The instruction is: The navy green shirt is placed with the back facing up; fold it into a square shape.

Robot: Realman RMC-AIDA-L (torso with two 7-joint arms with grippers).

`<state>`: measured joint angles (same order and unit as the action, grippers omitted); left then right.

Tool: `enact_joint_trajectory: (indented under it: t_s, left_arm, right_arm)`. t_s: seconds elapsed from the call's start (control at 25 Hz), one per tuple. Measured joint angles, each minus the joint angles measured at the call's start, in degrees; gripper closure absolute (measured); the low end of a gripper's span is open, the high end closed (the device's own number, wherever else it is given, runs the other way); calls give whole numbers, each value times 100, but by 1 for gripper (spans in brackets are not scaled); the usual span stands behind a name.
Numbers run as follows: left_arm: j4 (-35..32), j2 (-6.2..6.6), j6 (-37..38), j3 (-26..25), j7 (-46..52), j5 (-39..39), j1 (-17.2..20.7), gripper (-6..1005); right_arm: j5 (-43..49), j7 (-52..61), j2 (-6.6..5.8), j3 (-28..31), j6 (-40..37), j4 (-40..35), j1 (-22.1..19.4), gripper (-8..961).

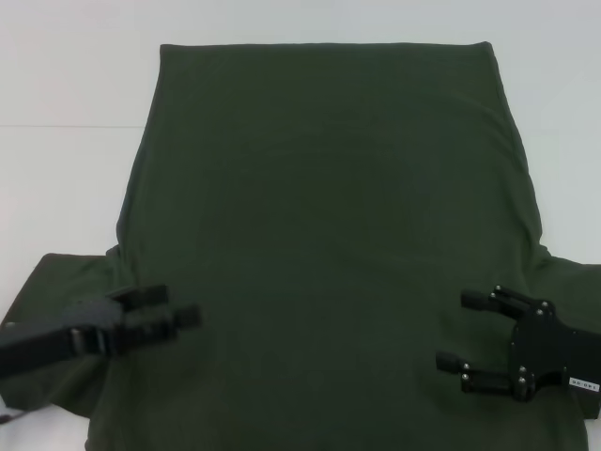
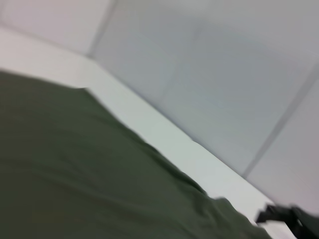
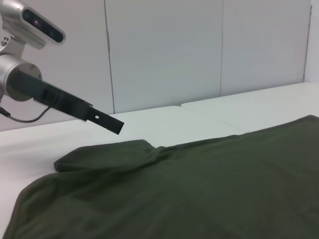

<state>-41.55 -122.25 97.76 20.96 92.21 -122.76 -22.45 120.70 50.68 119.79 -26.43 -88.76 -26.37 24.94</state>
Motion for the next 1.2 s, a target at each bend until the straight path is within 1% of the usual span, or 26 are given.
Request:
enact_joint_trajectory:
  t_s: [0.08,0.2,0.4,0.52,0.64,0.84,0.96,1.2]
  left_arm:
    - [-96,88,-5,-98,734,-26,-14,63]
    - [-293,256,17,-223,2031,-166,-52,64]
    - [-872,385,198,-389,3588,-564,-51,69]
    - [-922,557,179,-829,4205,-1122,-79,73]
    - [-1058,685,199,-1301,4597,-1819,-137,78]
    - [-1177,763,199,-1574,4894,-2433,-145,84]
    - [-1255,780,106,-1607,5025,-2747,-159,89]
    - [-1203,786,-169,-1608,5262,-2871,-163,97]
  right_arm:
    - [1,48,2,-7,-24,-33,1,13]
    - [1,55,2,-11,-48,-23,15,13]
    - [3,57,0,-24,-51,-40,46,12]
    - [24,80,1,-26,-43,-44,83,12]
    - [12,136,5,-19,-46,-43,107,12]
    - [6,243,8,-20,-37,-45,134,12]
    - [1,260,9,-25,-49,-45,146,12]
    - [1,260,9,-27,-35,-44,153,12]
